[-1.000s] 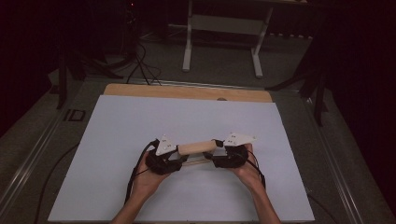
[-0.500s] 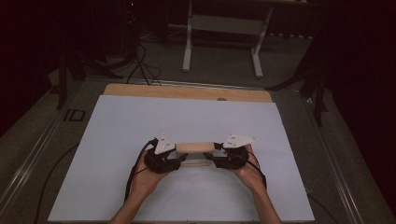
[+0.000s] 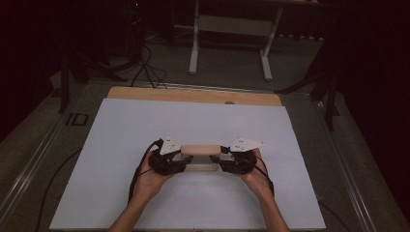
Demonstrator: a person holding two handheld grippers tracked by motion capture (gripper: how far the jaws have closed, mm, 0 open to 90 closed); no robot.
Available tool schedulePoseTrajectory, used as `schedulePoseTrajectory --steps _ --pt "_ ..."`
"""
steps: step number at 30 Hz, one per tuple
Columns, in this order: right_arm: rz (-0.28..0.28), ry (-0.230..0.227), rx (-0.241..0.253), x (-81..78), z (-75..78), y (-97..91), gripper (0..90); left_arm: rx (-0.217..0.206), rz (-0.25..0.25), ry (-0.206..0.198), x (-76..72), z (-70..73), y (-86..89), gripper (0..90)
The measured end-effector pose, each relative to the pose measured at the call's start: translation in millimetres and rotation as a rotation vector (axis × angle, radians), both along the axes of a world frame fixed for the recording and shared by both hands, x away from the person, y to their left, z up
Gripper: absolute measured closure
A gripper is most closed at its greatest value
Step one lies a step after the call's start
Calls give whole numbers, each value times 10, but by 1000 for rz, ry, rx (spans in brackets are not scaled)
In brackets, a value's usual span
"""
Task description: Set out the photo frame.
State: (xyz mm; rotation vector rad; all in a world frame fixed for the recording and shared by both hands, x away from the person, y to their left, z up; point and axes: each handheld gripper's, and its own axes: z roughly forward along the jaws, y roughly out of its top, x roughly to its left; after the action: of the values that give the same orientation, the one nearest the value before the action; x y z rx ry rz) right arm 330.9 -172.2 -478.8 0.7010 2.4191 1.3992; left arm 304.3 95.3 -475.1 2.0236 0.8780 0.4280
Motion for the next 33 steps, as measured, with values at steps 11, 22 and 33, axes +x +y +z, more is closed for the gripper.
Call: schedulePoseTrajectory --steps 11,22,33 --pt "-54 7 -12 98 20 101 509 9 3 -11 129 32 36 500" --pt "-93 43 17 159 -20 131 497 5 10 -5 207 17 56 500" --pt "-100 61 23 211 -7 211 494 -7 29 10 241 15 122 499"
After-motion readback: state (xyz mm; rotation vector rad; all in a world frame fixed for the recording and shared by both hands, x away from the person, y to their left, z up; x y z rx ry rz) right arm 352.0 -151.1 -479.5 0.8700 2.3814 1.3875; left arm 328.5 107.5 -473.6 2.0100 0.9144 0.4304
